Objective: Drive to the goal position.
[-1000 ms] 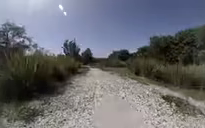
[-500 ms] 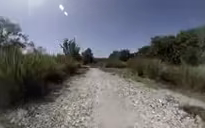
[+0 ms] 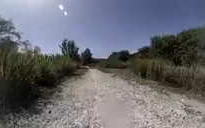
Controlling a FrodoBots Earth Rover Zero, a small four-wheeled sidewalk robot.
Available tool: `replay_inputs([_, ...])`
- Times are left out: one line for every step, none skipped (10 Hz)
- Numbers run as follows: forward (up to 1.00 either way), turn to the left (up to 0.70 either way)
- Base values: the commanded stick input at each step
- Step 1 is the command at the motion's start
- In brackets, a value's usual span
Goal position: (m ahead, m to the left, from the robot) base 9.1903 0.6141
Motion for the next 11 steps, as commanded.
replay_inputs([0.7,0.0])
replay_inputs([0.7,0.0])
replay_inputs([0.7,0.0])
replay_inputs([0.7,0.0])
replay_inputs([0.7,0.0])
replay_inputs([0.7,0.0])
replay_inputs([0.7,0.0])
replay_inputs([0.7,0.0])
replay_inputs([0.7,0.0])
replay_inputs([0.7,0.0])
replay_inputs([0.7,0.0])
